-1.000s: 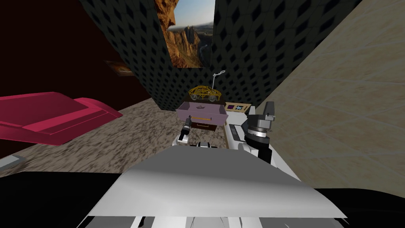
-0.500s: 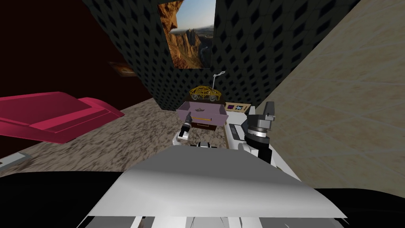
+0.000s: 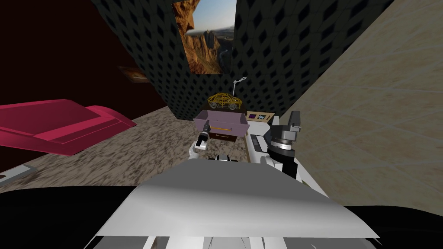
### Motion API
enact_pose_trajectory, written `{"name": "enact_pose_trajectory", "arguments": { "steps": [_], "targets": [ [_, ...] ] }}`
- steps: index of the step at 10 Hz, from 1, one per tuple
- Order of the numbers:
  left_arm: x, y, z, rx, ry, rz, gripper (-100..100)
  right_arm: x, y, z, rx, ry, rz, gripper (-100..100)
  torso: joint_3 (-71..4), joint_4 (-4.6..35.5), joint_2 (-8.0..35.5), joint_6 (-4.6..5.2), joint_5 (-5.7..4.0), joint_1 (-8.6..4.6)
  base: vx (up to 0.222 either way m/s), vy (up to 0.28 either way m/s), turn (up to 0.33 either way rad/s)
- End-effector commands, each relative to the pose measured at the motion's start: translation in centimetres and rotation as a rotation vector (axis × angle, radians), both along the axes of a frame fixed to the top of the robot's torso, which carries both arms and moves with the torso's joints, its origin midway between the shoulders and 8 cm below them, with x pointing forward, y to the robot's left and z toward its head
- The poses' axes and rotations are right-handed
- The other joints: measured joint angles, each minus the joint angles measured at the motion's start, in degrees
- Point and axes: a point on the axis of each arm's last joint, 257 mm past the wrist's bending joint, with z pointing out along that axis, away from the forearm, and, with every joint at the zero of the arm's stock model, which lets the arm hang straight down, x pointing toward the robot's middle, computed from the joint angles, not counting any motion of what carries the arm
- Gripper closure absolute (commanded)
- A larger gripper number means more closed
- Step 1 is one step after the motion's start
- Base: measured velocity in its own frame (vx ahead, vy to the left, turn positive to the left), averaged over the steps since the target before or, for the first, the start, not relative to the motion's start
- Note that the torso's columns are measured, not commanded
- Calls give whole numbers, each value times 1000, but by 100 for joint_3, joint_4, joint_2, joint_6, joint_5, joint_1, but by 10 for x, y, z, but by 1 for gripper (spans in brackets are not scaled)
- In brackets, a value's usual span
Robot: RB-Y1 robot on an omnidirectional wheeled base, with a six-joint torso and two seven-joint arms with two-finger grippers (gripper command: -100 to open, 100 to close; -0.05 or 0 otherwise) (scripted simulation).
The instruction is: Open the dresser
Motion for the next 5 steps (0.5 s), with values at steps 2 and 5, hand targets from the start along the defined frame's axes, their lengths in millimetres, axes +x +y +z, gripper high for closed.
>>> {"name": "enact_pose_trajectory", "arguments": {
  "steps": [2, 5],
  "targets": [
    [-1, 0, -3, 0, 6, 1, 0, 0, 0, 0, 0, 0, 0, 0, -7, -9, -10, 3, 3, 1, 0, 0, 0],
    [-1, 1, -4, 0, 9, 1, 0, 0, 0, 0, 0, 0, 0, 0, -9, -15, -15, 4, 6, 4, 0, 0, 0]
  ]
}}
